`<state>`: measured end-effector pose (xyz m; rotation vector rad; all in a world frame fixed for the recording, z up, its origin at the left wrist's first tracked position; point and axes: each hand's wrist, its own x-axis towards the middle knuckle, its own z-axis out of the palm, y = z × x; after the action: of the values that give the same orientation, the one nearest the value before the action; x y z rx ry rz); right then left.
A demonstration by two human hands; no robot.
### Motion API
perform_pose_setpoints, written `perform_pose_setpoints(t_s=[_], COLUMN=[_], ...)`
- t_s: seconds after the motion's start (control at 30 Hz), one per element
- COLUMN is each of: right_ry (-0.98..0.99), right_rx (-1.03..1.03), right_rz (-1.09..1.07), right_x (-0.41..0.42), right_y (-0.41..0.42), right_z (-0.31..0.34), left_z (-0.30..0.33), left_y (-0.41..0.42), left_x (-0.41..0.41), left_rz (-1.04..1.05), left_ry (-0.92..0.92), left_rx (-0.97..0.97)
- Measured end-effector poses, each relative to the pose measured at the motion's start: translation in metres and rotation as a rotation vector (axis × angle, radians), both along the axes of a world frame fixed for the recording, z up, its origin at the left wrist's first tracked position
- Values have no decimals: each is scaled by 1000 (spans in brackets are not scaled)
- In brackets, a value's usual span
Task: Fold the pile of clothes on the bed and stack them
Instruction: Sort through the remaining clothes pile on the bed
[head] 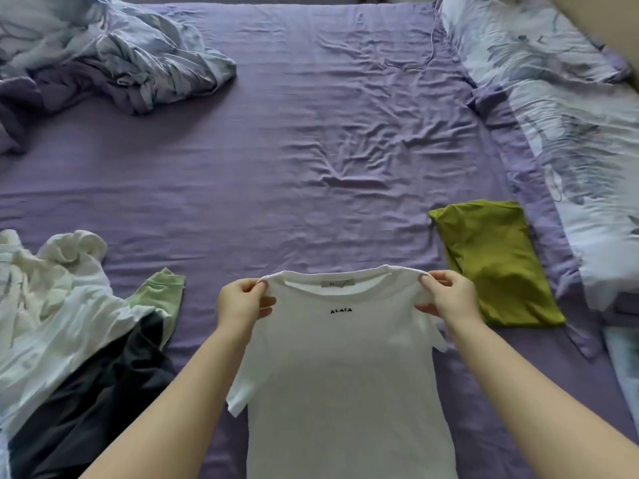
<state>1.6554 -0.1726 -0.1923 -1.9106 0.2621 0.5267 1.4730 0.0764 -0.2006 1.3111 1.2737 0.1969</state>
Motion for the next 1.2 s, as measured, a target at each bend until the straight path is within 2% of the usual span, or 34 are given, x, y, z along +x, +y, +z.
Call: perform_pose_setpoints(t_s=[0.17,0.23,0.3,0.37,0.43,0.57,0.67,0.77,0.83,0.93,1.0,1.07,1.13,1.2], right_ry=[-192,-161,-77,-142,-245,-139,-83,-17,26,23,-103,-180,-129,-19], right_rx=[-32,62,77,-184,-440,-534,-479,-382,-224,3,-92,-175,-102,-15], right_rz=[103,176,275,418,556,671,623,599,488,246,220,233,237,276], right_x=[55,76,93,105,110,103,99,99,104,116,121,122,119,116], right_y=[28,40,46,40,24,-6,-18,-24,-29,-33,-35,-35,-33,-33], right_z=[-4,-6,-18,-33,-51,-76,-84,-84,-80,-74,-75,-79,-81,-83], left_z=[-12,-15,-21,-29,-39,-67,-81,-87,-89,-90,-87,-84,-80,-77], left_y=[36,47,48,31,-1,-74,-116,-134,-137,-133,-128,-123,-117,-115], left_x=[50,68,81,93,104,130,147,157,163,177,193,212,233,253], left_rz=[-26,-55,-179,-286,-368,-650,-819,-910,-953,-969,-957,-978,-1069,-1164], left_ry=[4,43,173,238,185,64,20,15,42,103,145,168,143,85], left_rx=[124,216,379,512,566,579,576,660,703,663,666,767,830,670])
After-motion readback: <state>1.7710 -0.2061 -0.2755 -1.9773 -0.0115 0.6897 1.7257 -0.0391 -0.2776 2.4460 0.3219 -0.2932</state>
